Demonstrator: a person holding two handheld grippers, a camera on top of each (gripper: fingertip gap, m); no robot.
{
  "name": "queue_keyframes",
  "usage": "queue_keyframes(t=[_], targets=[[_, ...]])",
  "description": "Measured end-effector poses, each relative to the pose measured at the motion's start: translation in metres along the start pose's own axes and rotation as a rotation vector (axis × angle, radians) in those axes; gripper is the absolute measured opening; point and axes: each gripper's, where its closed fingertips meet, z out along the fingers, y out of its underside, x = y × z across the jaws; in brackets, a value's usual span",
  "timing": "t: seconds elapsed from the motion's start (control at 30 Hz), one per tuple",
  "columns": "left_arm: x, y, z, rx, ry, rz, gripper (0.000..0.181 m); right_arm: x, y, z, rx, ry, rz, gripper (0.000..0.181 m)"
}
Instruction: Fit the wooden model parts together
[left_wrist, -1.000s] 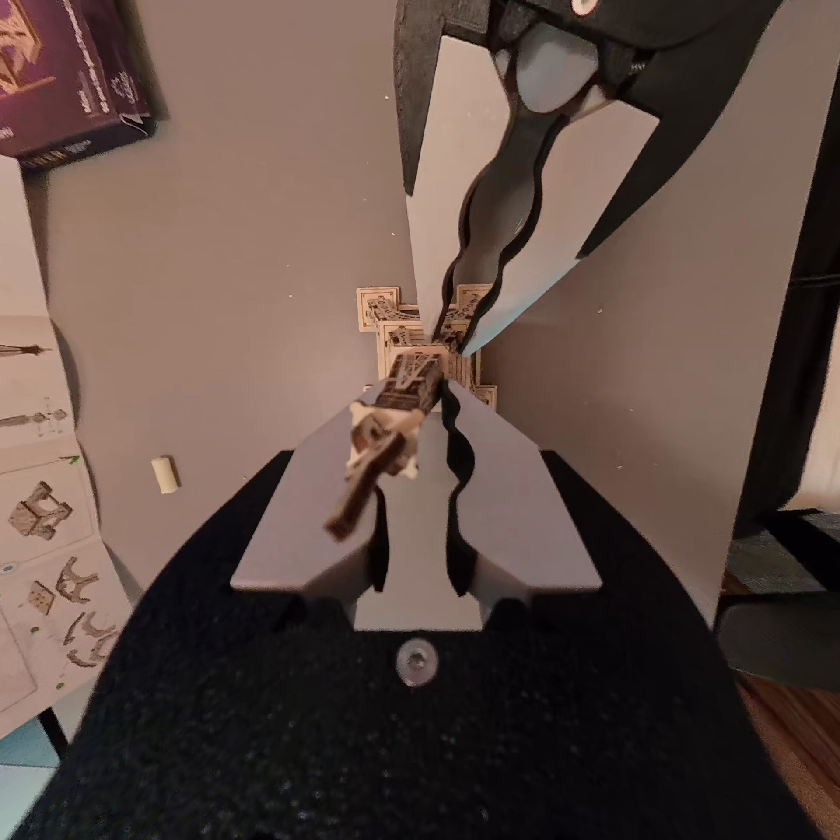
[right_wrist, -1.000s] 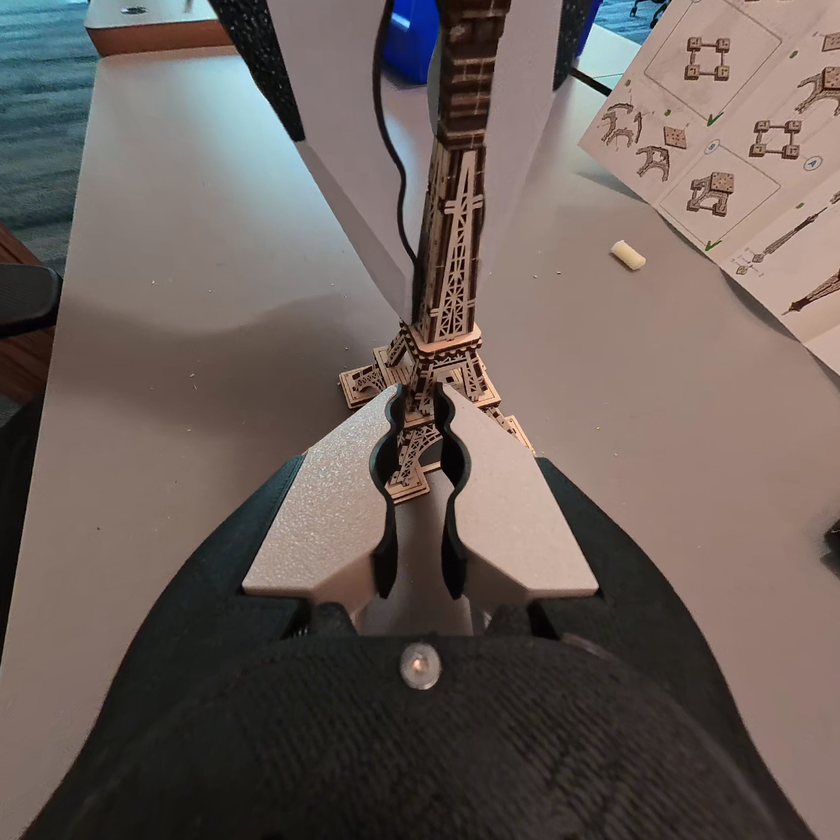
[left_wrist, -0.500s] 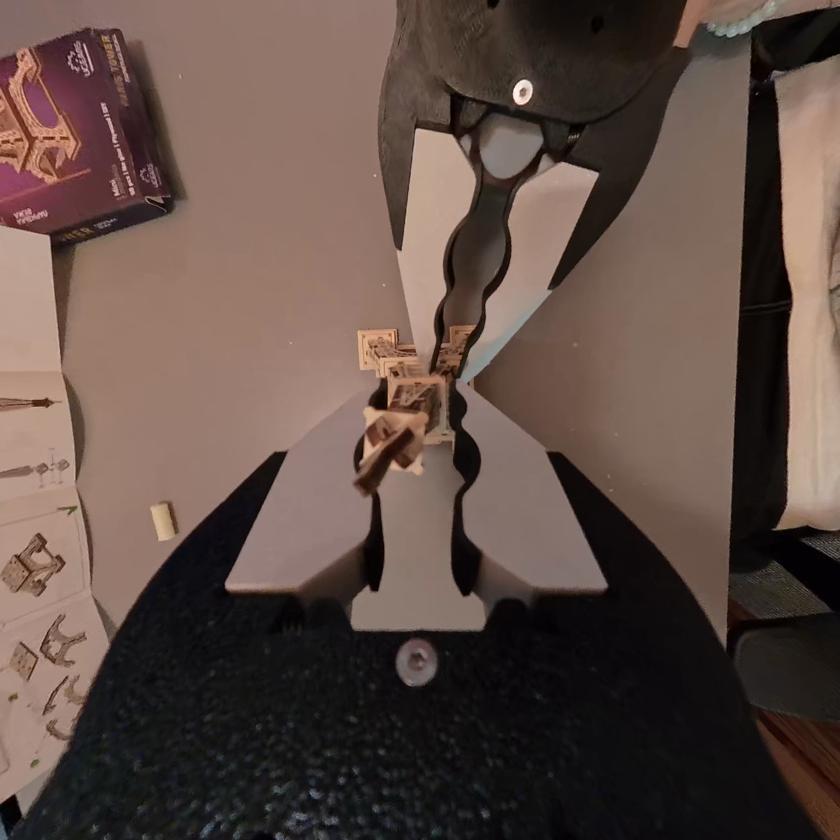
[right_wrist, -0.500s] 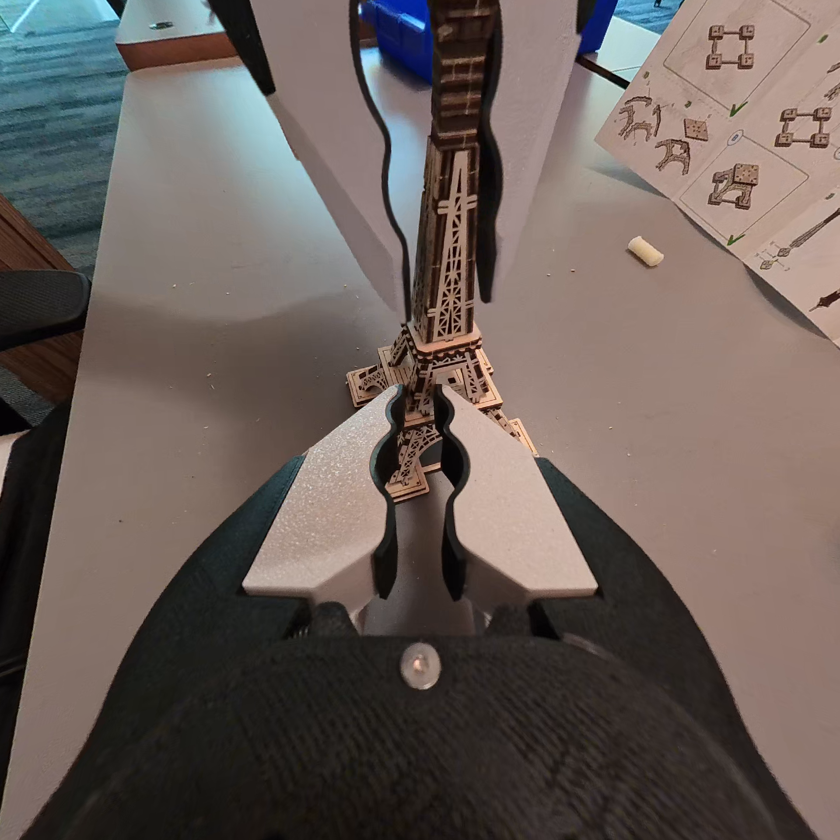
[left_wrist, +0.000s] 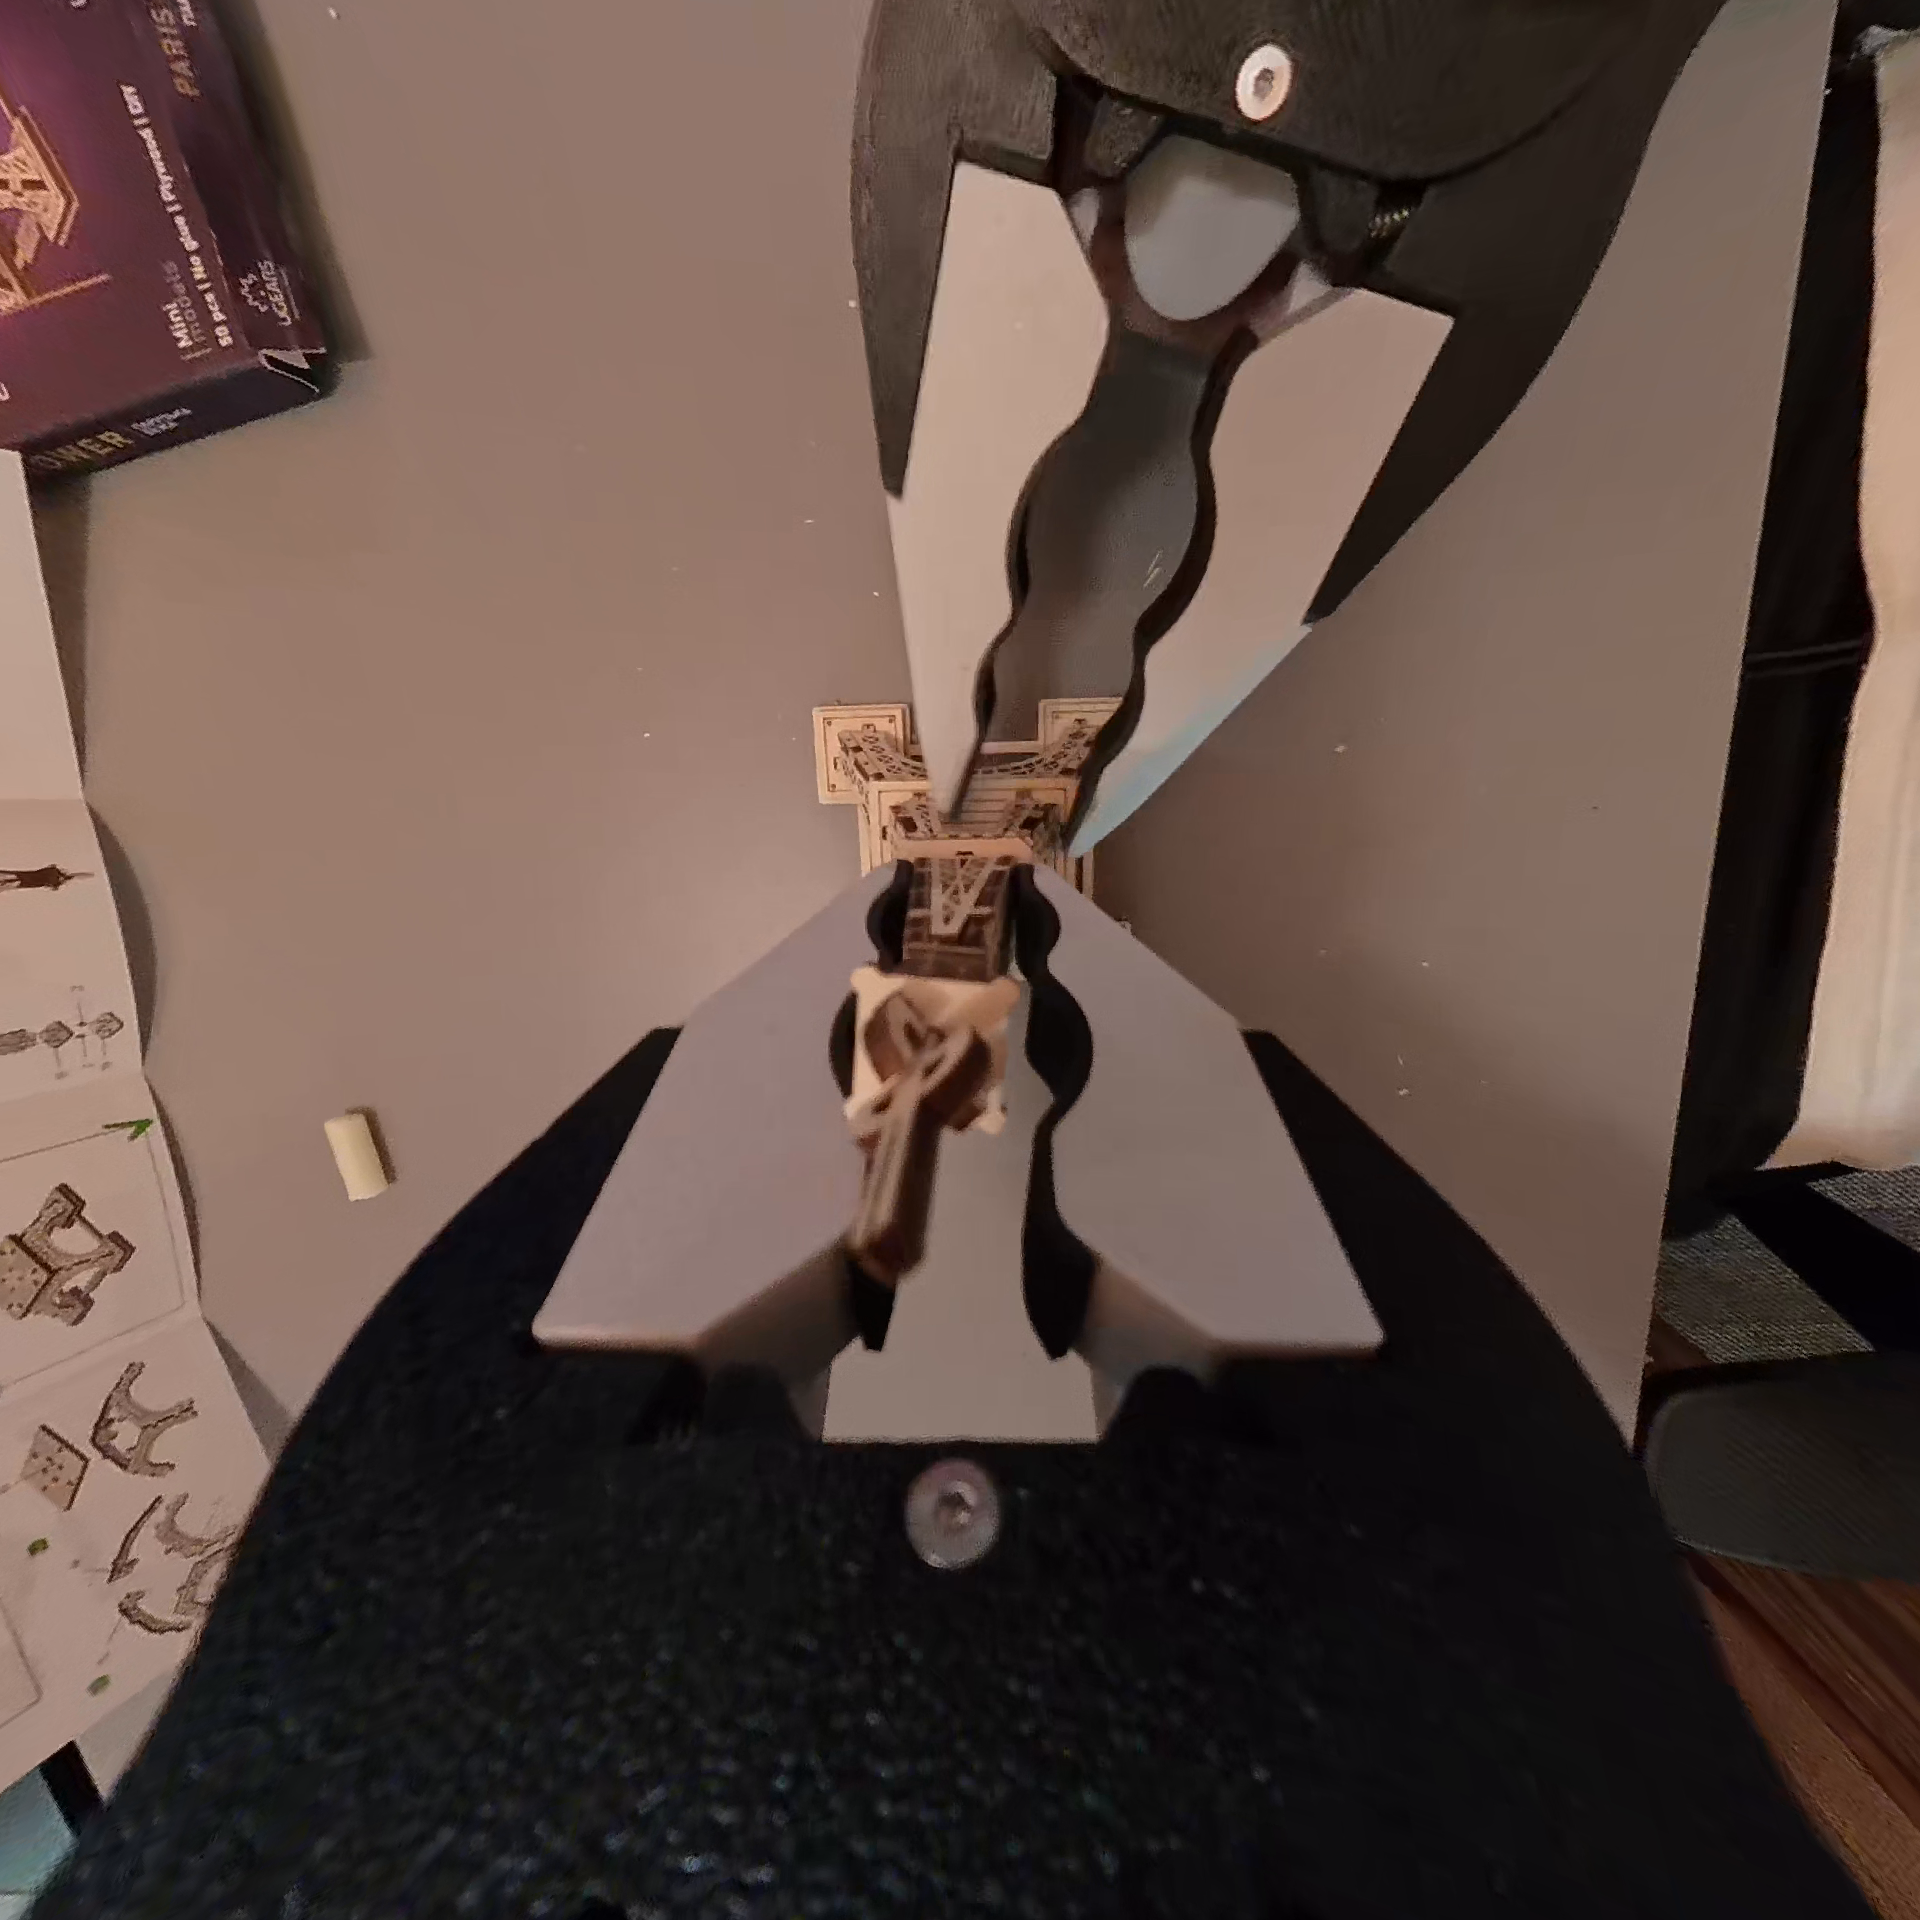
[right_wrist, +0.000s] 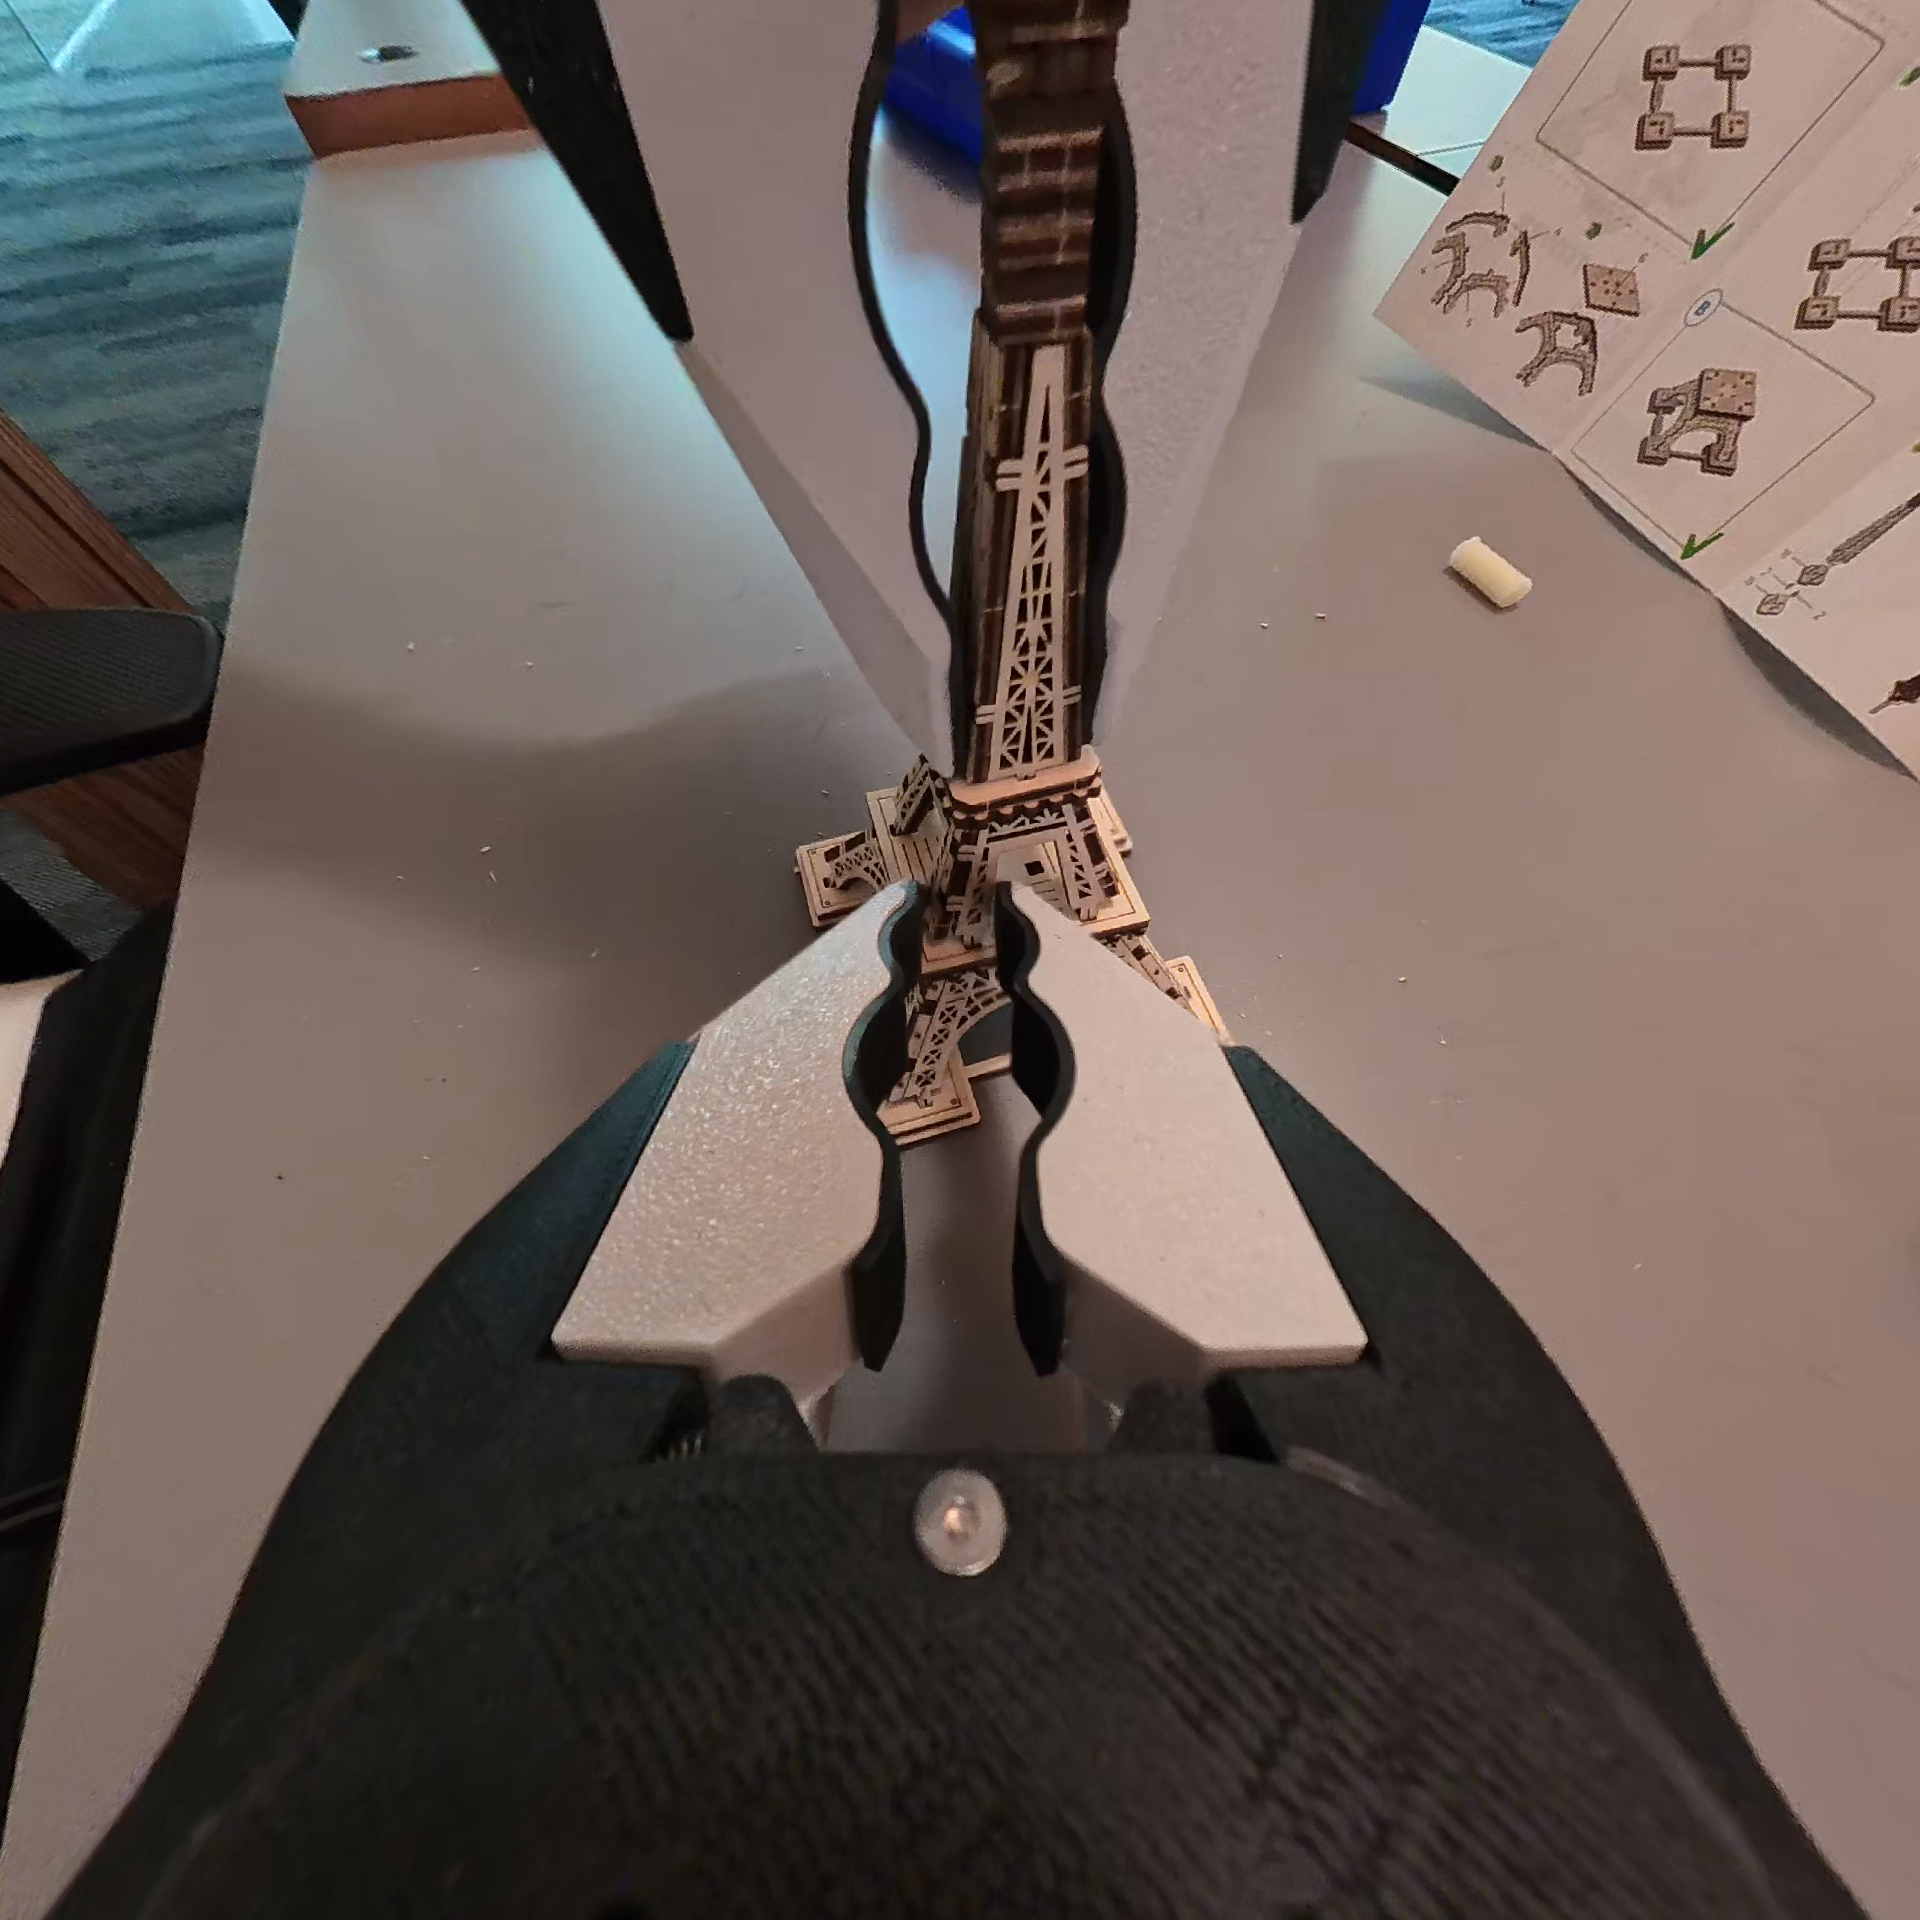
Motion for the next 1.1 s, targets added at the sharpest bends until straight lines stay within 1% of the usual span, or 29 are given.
queue_keyframes(t=[0.03,0.07,0.1,0.27,0.37,0.47,0.53,0.6,0.7,0.8,0.9,1.0,1.03,1.07,1.1], targets=[[0.0,0.0,0.0,-0.002,0.002,-0.003,0.017,0.003,0.001,0.0,-0.004,0.025,-0.017,0.02],[0.0,0.0,0.0,-0.002,0.005,-0.006,0.017,0.004,0.0,-0.001,-0.001,0.042,-0.037,0.02],[0.0,0.0,0.0,0.0,0.007,-0.006,0.017,-0.001,0.0,0.0,-0.003,0.012,-0.045,0.011],[0.002,0.0,0.001,0.011,0.028,-0.02,0.017,0.0,0.002,0.002,-0.017,0.002,-0.022,0.011],[0.002,-0.001,0.001,-0.002,0.023,-0.016,0.017,0.0,0.003,0.002,-0.019,-0.01,-0.008,0.011],[0.002,-0.001,0.0,0.017,0.007,-0.009,0.016,0.0,0.003,0.002,-0.018,-0.013,-0.008,0.011],[0.001,-0.001,-0.001,0.068,-0.029,0.006,0.017,-0.001,0.002,0.002,-0.015,-0.032,-0.01,0.011],[0.001,0.003,-0.006,0.133,-0.089,-0.017,0.021,-0.001,0.002,0.001,-0.014,-0.053,-0.012,0.011],[0.009,0.006,-0.017,0.317,-0.126,-0.116,0.035,-0.001,0.002,0.0,-0.012,-0.069,-0.006,0.011],[0.007,0.022,-0.009,0.39,-0.205,-0.205,0.041,-0.004,0.003,-0.003,-0.013,-0.092,-0.052,0.011],[0.014,0.021,-0.004,0.467,-0.226,-0.217,0.044,-0.001,-0.004,-0.011,0.025,-0.08,-0.078,0.016],[0.013,0.015,-0.008,0.524,-0.25,-0.2,0.035,0.005,-0.029,-0.022,0.165,-0.069,-0.028,0.022],[0.012,0.013,-0.008,0.531,-0.246,-0.189,0.032,0.006,-0.033,-0.022,0.185,-0.067,-0.028,0.024],[0.011,0.012,-0.008,0.529,-0.245,-0.185,0.03,0.007,-0.033,-0.021,0.172,-0.065,-0.045,0.029],[0.008,0.01,-0.008,0.527,-0.252,-0.185,0.029,0.007,-0.029,-0.018,0.143,-0.065,-0.069,0.03]])
